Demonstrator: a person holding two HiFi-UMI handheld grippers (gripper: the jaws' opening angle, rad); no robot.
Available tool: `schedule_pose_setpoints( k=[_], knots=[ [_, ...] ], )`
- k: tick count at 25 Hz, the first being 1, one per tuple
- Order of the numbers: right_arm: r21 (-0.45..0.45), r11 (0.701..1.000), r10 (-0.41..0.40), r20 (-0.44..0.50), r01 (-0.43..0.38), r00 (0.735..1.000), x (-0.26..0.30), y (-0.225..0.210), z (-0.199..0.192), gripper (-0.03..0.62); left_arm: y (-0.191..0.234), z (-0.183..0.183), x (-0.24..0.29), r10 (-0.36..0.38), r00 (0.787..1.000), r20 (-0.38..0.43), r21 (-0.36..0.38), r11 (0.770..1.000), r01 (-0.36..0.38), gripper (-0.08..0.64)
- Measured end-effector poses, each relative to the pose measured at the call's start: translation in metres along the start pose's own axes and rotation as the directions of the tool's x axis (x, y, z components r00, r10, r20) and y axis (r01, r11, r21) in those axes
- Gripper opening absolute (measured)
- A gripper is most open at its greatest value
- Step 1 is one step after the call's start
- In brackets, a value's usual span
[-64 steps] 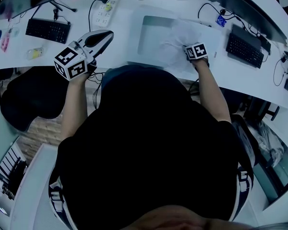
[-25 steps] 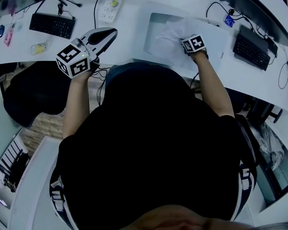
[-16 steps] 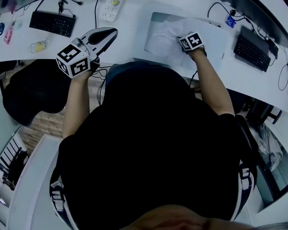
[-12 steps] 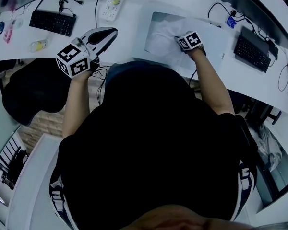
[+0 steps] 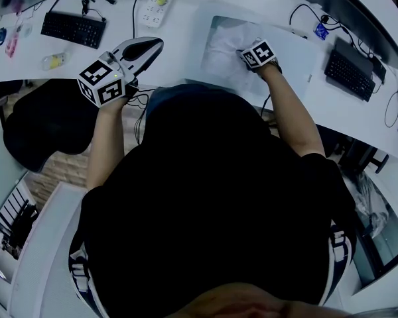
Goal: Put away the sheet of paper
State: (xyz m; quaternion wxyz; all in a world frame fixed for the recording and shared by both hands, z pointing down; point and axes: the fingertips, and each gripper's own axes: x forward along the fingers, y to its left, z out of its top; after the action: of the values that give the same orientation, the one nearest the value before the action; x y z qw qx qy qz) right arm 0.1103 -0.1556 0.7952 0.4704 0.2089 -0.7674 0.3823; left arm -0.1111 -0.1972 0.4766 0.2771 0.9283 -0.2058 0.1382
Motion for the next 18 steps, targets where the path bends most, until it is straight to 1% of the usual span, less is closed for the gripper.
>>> schedule_pose_setpoints(
  k=[18],
  knots=[
    [-0.031,0.998,0.045,-0.003,-0.045,0.999,0.014,0.015,0.02,0.014,0.002,-0.003,0.0,0.004,1.0,-0.005,-0.013,1.0,-0.004,0.02]
  ],
)
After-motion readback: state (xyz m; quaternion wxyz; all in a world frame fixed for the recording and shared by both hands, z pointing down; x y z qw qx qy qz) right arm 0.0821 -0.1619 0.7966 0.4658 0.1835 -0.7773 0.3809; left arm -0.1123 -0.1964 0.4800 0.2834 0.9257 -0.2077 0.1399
